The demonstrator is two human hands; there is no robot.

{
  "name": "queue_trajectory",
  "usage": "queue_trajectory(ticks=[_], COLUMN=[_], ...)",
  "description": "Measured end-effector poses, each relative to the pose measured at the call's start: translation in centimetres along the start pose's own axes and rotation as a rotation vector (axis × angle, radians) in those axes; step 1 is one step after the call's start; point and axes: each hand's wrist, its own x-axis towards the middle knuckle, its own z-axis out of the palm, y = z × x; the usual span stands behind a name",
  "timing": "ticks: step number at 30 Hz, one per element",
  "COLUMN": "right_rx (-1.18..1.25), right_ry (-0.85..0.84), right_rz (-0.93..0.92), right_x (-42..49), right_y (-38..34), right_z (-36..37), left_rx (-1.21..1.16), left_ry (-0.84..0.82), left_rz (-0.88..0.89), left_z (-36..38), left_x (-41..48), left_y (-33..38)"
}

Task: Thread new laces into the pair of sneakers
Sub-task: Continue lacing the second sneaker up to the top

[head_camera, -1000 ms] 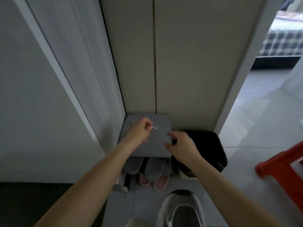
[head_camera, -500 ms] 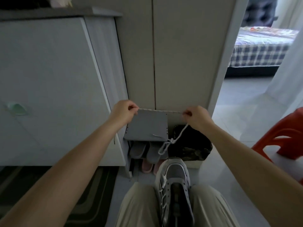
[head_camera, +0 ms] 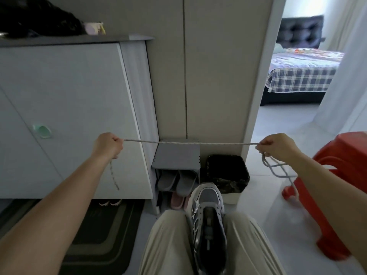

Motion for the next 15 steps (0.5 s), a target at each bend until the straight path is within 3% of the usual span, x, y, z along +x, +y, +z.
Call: queue_trajectory(ticks=[5, 10, 12, 15], right_rx=[0.162, 0.242, 0.219, 0.273], right_ry=[-0.129, -0.2, -0.196, -0.178], right_rz=[-0.051, -0.247, -0.324, -0.35], right_x=[-1.0, -2.2, -2.6, -2.9], right_y=[-3.3, -8.3, -9.9, -10.8], right_z=[0.5, 3.1, 3.8, 3.9], left_rx=[0.042, -0.002, 0.035, 0.032], left_ry=[-0.103, -0.42, -0.51, -0.445], left_rz=[0.177, 0.527, 0.592, 0.626], left_z=[2.5, 6.8, 8.2, 9.1], left_x=[-3.3, -9.7, -11.2, -11.4], left_y=[4.8, 12.1, 13.6, 13.7])
